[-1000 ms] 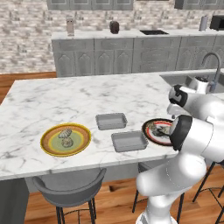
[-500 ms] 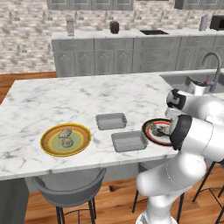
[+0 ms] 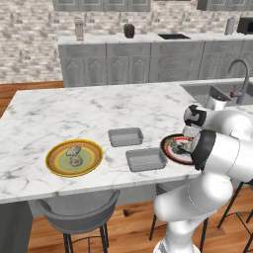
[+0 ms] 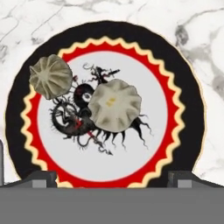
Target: Place two dumplings into each of the tupperware containers and then place the containers in the fridge.
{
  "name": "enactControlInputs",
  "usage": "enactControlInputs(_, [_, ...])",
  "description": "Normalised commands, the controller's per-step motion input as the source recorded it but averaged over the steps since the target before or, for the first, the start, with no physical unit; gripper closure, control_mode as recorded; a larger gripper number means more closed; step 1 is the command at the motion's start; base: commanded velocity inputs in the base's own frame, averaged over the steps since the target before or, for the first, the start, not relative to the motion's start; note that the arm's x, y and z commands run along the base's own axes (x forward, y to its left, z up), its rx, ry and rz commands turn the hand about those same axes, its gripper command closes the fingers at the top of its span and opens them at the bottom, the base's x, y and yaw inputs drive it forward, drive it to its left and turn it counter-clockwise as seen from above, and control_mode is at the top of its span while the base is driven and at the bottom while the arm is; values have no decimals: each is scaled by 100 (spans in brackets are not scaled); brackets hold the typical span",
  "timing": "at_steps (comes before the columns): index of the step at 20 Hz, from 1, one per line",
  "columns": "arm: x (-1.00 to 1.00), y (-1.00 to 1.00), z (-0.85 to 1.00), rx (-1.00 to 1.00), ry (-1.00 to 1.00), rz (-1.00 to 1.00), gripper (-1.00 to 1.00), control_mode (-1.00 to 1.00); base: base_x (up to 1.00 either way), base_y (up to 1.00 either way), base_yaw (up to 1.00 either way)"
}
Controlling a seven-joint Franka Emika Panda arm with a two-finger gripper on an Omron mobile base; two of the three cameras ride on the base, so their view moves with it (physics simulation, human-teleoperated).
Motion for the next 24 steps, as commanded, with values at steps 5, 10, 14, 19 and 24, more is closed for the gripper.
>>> enactControlInputs(5, [4,6,-25,-1,0,0,-100,-100,0,0,0])
enactControlInputs(10, [11,0,-17,0,0,0,-100,-100,0,0,0])
enactControlInputs(14, [37,0,-11,0,3,0,-100,-100,0,0,0])
enactControlInputs(19, [29,-15,-16,0,3,0,-100,-100,0,0,0])
enactControlInputs(24, [19,-11,-28,0,3,0,-100,-100,0,0,0])
